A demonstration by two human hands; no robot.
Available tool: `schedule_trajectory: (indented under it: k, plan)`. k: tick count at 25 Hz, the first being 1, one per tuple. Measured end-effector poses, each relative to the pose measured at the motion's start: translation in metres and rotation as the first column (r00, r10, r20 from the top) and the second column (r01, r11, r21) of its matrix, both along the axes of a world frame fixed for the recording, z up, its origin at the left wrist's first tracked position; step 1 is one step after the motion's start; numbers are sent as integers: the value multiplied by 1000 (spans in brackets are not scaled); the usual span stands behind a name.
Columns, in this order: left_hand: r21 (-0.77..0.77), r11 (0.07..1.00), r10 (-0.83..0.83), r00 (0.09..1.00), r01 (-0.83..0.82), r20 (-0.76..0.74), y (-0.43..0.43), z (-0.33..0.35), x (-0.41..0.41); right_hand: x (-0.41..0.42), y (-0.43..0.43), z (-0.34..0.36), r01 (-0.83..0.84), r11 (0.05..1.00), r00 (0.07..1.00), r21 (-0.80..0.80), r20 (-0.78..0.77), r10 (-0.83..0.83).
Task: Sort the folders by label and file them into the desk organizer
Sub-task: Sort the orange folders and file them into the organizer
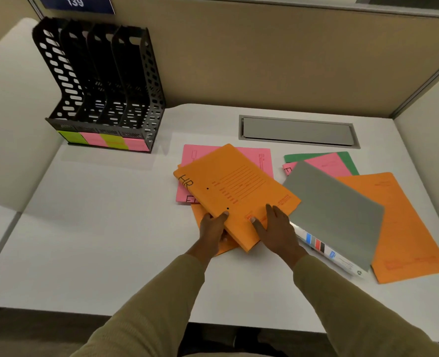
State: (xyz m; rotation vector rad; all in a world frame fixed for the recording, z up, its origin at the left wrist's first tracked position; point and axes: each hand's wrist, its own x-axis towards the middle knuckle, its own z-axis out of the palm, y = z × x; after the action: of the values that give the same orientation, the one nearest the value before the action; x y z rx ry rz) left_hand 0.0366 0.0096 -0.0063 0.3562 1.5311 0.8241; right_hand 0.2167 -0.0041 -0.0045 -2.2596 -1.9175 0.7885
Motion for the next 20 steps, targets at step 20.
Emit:
schedule_trajectory:
  k: [20]
  plan:
    - [231, 931, -331, 922, 284, 200, 24, 8, 43, 118, 14, 21, 677, 735, 732, -20, -84, -676]
